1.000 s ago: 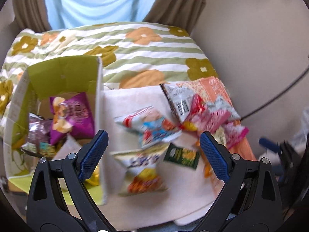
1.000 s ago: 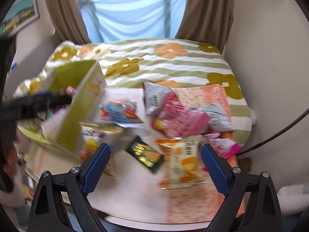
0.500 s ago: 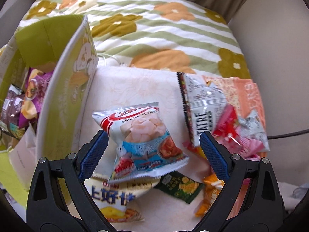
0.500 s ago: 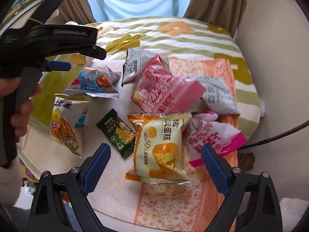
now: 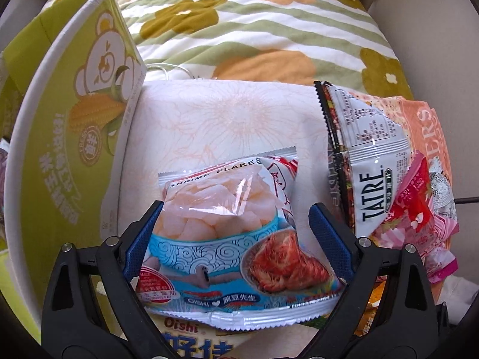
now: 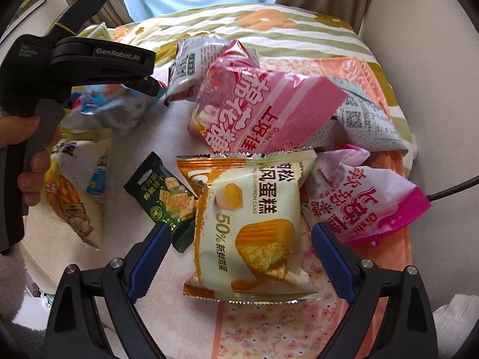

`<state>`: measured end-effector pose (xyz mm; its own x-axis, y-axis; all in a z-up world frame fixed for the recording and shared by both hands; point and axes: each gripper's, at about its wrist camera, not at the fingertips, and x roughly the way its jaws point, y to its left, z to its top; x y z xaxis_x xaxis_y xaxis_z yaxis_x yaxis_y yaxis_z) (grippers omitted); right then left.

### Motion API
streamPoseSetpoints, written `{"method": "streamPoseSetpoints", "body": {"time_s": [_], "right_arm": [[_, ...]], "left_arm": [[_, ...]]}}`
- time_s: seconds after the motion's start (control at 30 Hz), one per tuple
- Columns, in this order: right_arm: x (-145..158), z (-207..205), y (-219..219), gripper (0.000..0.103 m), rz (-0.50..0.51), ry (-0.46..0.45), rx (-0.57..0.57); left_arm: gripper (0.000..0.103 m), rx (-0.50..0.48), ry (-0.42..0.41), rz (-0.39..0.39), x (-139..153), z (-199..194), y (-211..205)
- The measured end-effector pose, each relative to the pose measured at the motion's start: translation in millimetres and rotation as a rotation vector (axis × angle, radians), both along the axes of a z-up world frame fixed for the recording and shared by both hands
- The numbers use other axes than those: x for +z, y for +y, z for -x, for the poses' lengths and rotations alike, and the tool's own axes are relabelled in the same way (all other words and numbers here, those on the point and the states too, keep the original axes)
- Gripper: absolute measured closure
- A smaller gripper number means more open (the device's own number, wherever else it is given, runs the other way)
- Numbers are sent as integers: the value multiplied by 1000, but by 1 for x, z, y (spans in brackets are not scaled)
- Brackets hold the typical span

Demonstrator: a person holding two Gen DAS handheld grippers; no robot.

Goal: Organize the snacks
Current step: 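Grasp the shrimp flakes bag with the left tool while the right tool grasps the cake packet, then carry both bags over the cardboard box and open both tools to drop them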

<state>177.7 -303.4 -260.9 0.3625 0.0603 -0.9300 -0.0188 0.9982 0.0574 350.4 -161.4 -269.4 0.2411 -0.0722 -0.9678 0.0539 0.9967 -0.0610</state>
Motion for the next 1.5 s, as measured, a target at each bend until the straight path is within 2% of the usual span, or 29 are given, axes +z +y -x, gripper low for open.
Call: {"method": "streamPoseSetpoints", "body": {"time_s": [0.13, 0.33, 0.53, 0.63, 0.77, 0.9, 1.07, 1.23, 1.37, 1.5], "right_arm": [[-6, 0, 3, 10, 11, 8, 2], [-15, 0, 3, 10, 18, 16, -17], [-23, 2, -5, 11, 26, 1, -42], [-28, 3, -9, 17, 25, -2, -35], [-34, 1, -5, 35, 38, 6, 3], [-32, 6, -7, 41, 33, -4, 2], [-19, 14, -9, 42, 28, -23, 2], [2, 23, -10, 42, 20, -70, 16], [25, 27, -4, 42, 30, -124, 54], [55, 25, 0, 42, 18, -187, 99]], "left_arm": [[25, -23, 1, -13, -2, -2, 3], [31, -58, -6, -6, 0, 0, 4], [32, -52, 1, 45, 2, 5, 9], [32, -55, -15, 41, 7, 11, 10], [32, -52, -36, 26, 15, 16, 11], [32, -47, -59, 27, 28, 22, 11], [32, -43, -96, 13, 47, 31, 9], [32, -29, -144, 37, 71, 43, 10], [32, -13, -208, 78, 105, 60, 12], [32, -2, -287, 84, 139, 77, 19]]}}
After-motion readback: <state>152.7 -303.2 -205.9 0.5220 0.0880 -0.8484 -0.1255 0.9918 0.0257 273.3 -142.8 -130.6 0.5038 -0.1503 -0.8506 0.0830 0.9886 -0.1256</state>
